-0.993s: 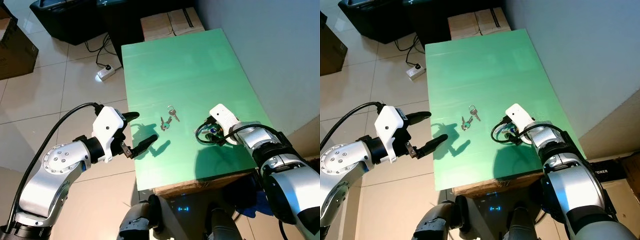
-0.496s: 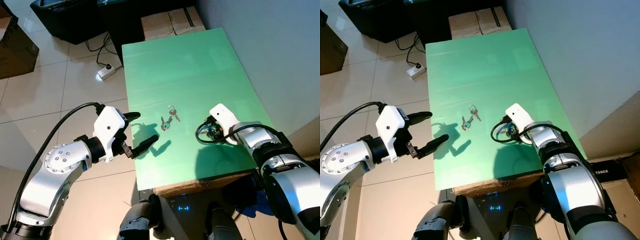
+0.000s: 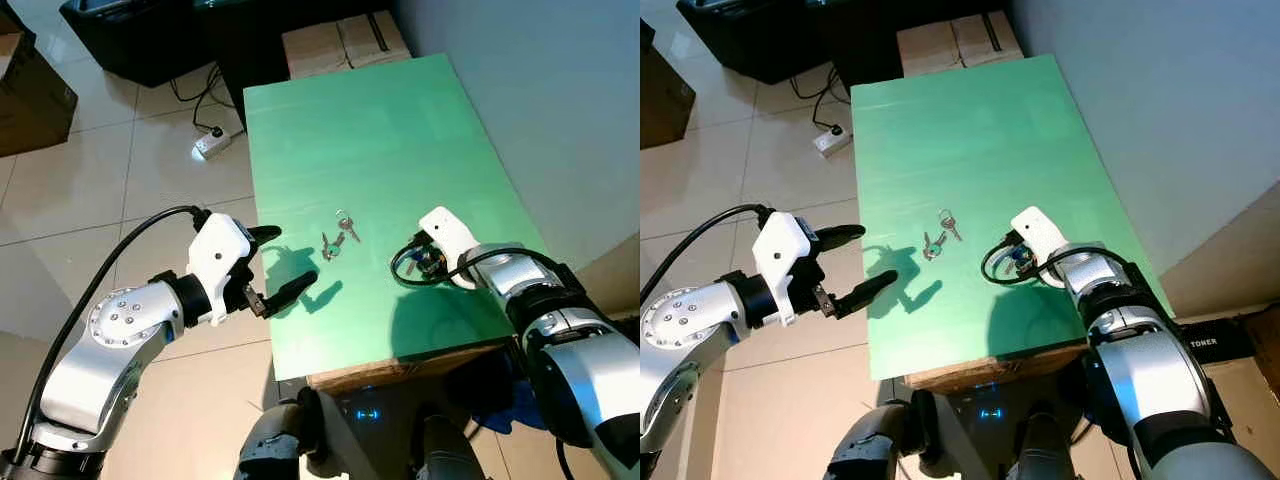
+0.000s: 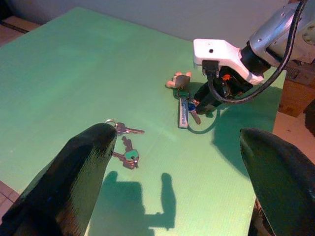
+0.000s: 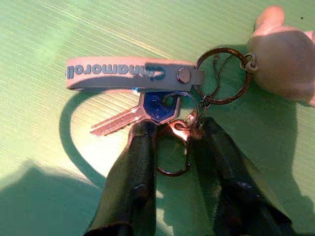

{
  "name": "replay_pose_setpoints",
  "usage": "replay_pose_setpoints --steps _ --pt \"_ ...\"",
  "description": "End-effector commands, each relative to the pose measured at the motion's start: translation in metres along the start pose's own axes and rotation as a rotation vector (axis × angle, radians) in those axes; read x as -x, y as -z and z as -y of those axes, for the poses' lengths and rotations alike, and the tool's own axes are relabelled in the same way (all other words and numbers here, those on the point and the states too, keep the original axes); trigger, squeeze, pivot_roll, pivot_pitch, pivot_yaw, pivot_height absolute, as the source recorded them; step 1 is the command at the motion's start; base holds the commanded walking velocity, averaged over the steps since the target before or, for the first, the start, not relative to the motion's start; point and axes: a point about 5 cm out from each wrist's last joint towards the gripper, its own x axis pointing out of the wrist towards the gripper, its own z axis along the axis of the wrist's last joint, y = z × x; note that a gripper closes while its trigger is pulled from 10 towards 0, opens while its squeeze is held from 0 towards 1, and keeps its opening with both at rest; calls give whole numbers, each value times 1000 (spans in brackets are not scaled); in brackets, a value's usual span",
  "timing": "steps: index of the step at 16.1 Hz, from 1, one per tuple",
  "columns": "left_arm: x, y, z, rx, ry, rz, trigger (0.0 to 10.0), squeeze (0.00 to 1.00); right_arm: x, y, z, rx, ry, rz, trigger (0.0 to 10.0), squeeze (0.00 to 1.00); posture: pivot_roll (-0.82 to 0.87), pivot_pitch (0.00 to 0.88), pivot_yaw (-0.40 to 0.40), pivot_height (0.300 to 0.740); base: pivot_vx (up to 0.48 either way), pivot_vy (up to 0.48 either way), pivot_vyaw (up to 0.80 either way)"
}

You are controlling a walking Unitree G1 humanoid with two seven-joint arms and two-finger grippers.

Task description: Hang keys on a hook

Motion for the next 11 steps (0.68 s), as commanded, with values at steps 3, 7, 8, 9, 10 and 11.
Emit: replay_pose_setpoints --steps 3,7,8,9,10,11 --pt "1 -3 0 -18 15 0 10000 0 0 -1 -2 -47 -23 20 0 0 103 302 160 740 0 0 0" --pt "1 -5 -1 -25 -7 10 10000 0 2 -9 2 -85 -30 80 0 0 107 288 141 740 0 0 0" --pt "1 -5 -2 -26 -14 12 10000 0 4 -13 4 -99 -29 100 0 0 106 284 137 740 0 0 0" --pt "1 -5 -2 -25 -21 17 10000 0 6 -15 7 -114 -26 117 0 0 100 275 132 740 0 0 0" --pt "0 -5 -3 -23 -29 25 10000 0 9 -18 10 -135 -23 142 0 0 91 265 125 740 0 0 0" --pt "-1 -5 -3 -24 -30 26 10000 0 10 -19 11 -140 -22 149 0 0 87 261 122 740 0 0 0"
